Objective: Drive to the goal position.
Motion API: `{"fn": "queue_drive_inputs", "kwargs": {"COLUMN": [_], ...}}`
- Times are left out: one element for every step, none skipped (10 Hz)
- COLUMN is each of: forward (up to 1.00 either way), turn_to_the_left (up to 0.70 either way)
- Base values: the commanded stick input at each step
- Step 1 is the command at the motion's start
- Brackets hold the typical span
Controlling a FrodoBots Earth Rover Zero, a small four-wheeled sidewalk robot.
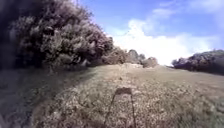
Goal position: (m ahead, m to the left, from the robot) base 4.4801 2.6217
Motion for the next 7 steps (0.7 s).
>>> {"fn": "queue_drive_inputs", "kwargs": {"forward": [0.70,0.70,0.70,0.70,0.70,0.70,0.70], "turn_to_the_left": [-0.09,0.00,0.00,0.00,0.00,0.00,-0.21]}}
